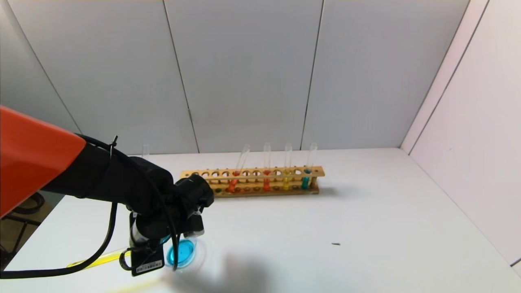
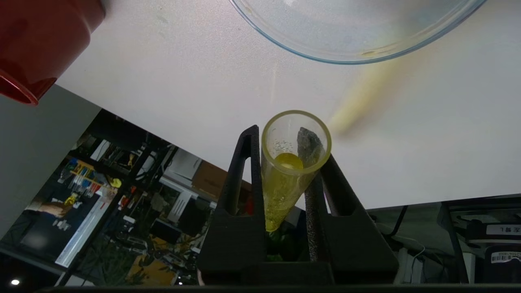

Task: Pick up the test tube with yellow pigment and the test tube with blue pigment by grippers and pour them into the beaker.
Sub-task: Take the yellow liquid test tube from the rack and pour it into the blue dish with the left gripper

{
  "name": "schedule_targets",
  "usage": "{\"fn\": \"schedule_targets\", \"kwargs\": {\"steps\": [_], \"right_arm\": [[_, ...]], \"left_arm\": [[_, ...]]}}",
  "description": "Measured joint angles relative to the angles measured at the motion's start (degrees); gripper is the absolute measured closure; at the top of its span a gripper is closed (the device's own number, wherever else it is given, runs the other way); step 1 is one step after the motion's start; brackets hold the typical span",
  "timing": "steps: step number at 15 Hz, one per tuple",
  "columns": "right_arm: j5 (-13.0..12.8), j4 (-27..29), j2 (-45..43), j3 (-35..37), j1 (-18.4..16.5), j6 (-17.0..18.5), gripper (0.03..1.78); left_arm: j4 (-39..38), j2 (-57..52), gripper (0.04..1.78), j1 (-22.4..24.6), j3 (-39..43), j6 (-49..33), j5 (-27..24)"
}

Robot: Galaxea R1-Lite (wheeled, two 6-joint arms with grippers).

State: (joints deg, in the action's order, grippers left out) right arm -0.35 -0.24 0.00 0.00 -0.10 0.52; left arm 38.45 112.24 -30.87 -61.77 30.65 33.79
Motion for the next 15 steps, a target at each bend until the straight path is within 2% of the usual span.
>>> {"fn": "schedule_targets", "kwargs": {"steps": [4, 9, 15], "right_arm": [[0.0, 0.0, 0.0, 0.0, 0.0, 0.0, 0.11], [0.02, 0.0, 0.0, 0.0, 0.0, 0.0, 0.11], [0.02, 0.0, 0.0, 0.0, 0.0, 0.0, 0.11]], "left_arm": [[3.52, 1.51, 1.5, -0.05, -1.76, -0.06, 1.32], [11.46, 3.44, 1.5, 0.0, -6.89, -0.09, 1.71], [12.9, 5.34, 1.5, 0.02, -8.96, 0.16, 2.4]]}}
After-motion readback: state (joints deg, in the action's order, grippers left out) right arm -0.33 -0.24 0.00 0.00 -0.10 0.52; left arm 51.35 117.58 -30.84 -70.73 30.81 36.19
